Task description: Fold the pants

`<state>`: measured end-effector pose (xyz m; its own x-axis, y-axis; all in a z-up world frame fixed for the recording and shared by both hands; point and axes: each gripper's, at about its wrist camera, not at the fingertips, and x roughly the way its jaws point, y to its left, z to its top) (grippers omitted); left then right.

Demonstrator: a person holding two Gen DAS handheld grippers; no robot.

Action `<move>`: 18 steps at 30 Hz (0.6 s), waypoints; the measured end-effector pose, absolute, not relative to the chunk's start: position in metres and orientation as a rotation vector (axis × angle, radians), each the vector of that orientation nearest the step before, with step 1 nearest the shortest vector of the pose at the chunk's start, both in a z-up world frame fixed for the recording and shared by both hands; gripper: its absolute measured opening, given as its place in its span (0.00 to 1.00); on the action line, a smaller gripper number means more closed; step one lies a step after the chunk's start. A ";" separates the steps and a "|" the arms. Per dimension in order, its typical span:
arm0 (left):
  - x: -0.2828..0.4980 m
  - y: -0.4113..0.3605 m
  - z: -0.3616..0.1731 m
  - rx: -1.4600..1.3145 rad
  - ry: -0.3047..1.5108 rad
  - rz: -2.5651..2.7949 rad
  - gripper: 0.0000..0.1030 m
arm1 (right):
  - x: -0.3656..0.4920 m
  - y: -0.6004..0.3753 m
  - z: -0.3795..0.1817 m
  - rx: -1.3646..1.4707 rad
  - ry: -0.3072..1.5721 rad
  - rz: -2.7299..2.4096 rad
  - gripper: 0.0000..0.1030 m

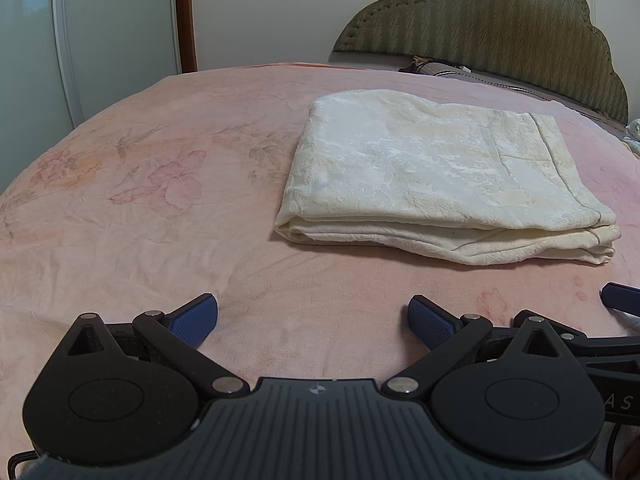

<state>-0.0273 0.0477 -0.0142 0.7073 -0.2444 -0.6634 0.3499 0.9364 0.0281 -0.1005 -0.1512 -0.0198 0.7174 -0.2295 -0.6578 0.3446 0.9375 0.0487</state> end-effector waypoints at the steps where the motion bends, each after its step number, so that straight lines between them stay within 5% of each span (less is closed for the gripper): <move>1: -0.027 0.048 -0.014 0.157 0.713 -0.332 1.00 | -0.100 -0.151 -0.020 0.173 0.703 -0.319 1.00; 18: -0.027 0.048 -0.014 0.156 0.714 -0.334 1.00 | -0.100 -0.151 -0.020 0.172 0.703 -0.319 1.00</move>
<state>-0.0266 0.0482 -0.0143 0.7055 -0.2464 -0.6645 0.3523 0.9355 0.0271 -0.1003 -0.1512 -0.0199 0.7174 -0.2296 -0.6577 0.3440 0.9377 0.0479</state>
